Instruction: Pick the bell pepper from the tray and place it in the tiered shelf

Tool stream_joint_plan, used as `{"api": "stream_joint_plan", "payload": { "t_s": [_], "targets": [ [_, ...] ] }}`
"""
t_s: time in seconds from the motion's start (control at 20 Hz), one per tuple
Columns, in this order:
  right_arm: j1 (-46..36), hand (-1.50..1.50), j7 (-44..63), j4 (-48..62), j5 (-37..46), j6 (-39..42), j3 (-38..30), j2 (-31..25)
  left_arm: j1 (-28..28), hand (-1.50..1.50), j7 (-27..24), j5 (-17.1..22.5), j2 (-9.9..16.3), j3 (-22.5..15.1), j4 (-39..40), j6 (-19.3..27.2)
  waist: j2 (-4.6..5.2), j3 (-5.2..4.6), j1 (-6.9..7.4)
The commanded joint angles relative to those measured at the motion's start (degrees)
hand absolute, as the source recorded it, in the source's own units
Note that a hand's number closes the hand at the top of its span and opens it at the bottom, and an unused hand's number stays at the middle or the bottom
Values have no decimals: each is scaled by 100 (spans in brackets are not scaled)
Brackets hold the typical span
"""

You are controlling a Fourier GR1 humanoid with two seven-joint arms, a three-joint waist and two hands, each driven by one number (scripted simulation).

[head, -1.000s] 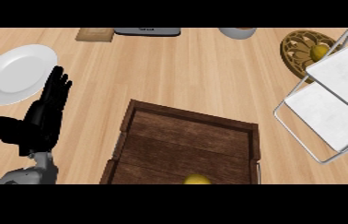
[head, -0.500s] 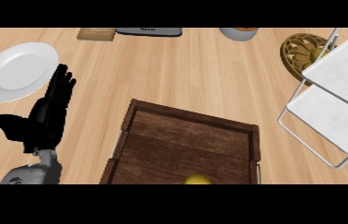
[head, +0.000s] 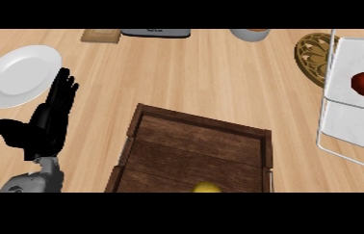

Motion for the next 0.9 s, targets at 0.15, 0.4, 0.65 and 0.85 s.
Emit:
{"api": "stream_joint_plan", "payload": {
  "t_s": [0.15,0.4,0.65,0.85],
  "targets": [
    [-232,-150,392,981,-697,79,-802,-335,-53,0,7,-125,-71,2,130,148,139,222,-130],
    [-133,-150,911,1468,-1084,293,-1546,-1188,81,0,-96,-42,5,145,7,94,120,218,-160],
    [490,-150,648,2370,-1650,1034,-2383,-2058,186,0,92,32,80,163,-327,-7,115,223,-168],
    [1085,-150,-246,3480,-1761,1645,-2754,-2560,561,0,94,-92,-24,-10,-687,20,116,228,-145]
  ]
}}
